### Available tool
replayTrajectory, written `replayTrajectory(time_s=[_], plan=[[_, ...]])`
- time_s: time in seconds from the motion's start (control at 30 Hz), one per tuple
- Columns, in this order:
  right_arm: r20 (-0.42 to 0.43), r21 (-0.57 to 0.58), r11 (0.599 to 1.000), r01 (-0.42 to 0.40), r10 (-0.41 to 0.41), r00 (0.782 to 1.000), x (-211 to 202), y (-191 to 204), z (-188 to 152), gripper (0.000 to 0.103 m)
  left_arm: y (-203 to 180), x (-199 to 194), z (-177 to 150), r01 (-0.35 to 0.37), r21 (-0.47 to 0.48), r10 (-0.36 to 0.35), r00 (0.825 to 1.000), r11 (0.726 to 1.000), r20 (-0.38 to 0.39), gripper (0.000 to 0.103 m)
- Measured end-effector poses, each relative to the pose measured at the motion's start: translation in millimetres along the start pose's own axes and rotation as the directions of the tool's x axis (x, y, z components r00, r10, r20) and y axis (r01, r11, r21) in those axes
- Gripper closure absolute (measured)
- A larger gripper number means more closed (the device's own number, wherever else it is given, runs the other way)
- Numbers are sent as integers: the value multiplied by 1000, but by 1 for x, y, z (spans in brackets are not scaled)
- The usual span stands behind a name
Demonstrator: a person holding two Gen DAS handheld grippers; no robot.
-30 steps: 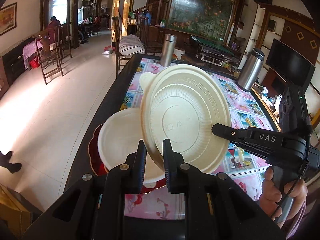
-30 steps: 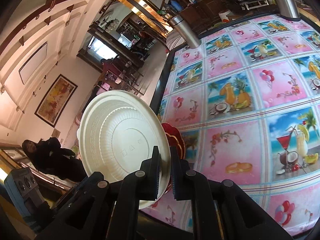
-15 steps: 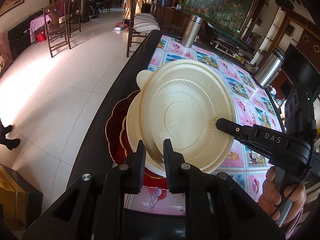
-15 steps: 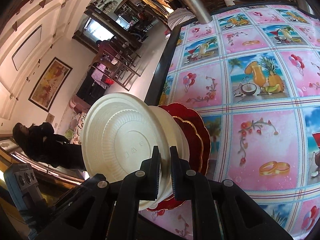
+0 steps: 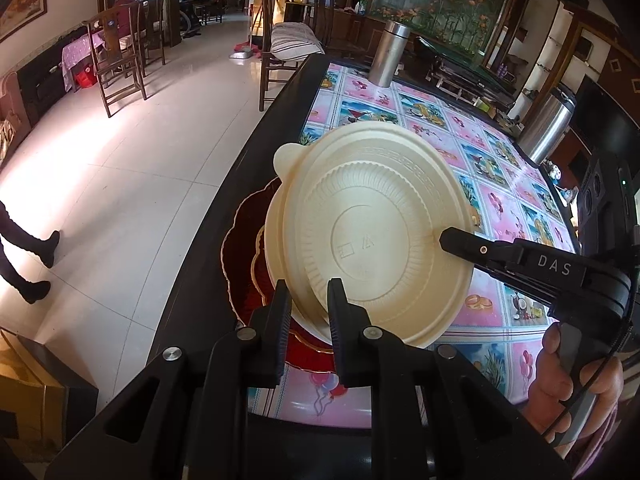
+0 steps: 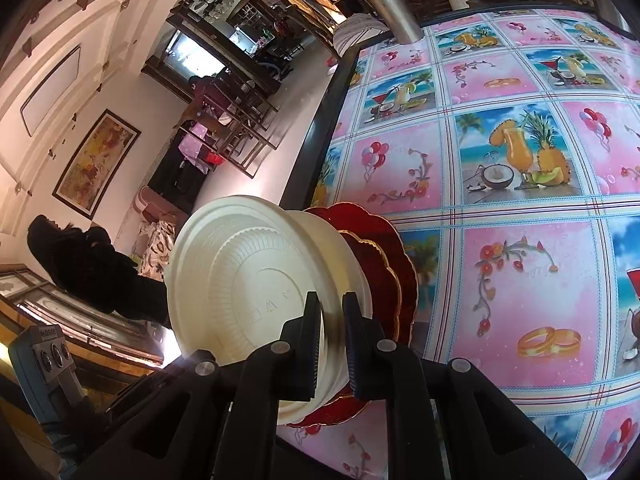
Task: Organize plates and bowls
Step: 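Lower the beige bowl into the white bowl on the stack, then open both grippers and pull them back from the stack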
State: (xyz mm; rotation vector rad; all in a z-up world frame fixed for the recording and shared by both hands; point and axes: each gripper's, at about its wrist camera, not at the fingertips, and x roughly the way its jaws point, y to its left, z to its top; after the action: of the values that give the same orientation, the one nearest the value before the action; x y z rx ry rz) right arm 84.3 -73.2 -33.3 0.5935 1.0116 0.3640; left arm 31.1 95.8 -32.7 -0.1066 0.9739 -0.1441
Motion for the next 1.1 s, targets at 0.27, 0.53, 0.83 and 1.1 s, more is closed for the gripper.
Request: replayTrajectory(time_s=[0.27, 0.53, 0.83, 1.1], plan=[[-4, 1, 1000, -11, 11, 1000, 1, -1, 1, 89, -4, -11, 3, -105, 50, 102, 993, 993, 56, 85], [74, 2, 1000, 2, -2, 997, -17, -7, 6, 89, -12, -34, 4, -185, 84, 168, 969, 979, 180, 85], [139, 72, 997, 25, -35, 990, -44, -51, 13, 89, -56, -28, -1, -175, 169, 132, 962, 970, 237, 84], [189, 151, 988, 27, -56, 980, -71, -95, 17, 88, -84, -35, -3, -206, 186, 144, 942, 961, 303, 84]])
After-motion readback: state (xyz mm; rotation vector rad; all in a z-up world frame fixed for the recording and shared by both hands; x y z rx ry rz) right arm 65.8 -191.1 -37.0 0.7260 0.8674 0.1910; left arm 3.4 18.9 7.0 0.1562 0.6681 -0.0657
